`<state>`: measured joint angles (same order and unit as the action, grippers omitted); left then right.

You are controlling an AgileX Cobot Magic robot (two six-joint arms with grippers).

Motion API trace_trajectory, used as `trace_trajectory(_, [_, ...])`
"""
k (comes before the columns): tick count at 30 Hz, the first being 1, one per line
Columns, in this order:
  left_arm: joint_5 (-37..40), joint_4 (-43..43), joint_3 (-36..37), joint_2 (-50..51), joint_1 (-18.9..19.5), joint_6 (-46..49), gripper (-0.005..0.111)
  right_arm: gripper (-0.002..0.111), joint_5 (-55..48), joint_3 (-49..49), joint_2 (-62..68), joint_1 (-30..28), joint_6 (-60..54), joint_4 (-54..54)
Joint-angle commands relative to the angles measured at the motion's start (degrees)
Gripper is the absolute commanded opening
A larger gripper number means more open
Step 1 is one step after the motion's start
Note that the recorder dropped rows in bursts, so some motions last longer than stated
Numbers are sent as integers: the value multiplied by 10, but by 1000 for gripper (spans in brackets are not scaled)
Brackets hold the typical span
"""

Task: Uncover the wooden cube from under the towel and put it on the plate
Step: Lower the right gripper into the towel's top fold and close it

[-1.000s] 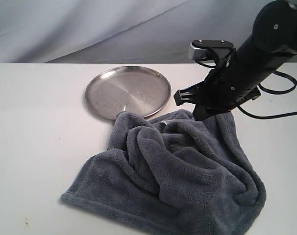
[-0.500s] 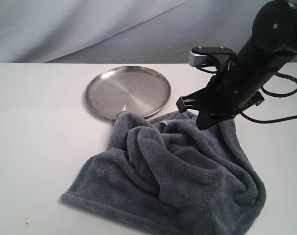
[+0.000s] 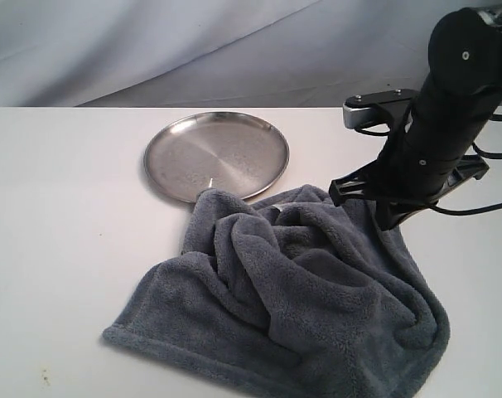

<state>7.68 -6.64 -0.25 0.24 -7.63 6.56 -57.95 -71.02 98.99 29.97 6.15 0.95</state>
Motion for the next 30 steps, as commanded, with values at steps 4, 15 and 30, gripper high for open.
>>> trace_trajectory(4, [-1,-1,3,-2,-3,-1,0,37,15,-4,-1,-2,-26,47])
trace_trajectory(15, [-1,-1,3,-2,-3,-1,0,75,72,-4,42,-2,-17,58])
trace_trajectory(30, [-1,-1,3,-2,-3,-1,0,65,131,-4,193,-2,-17,58])
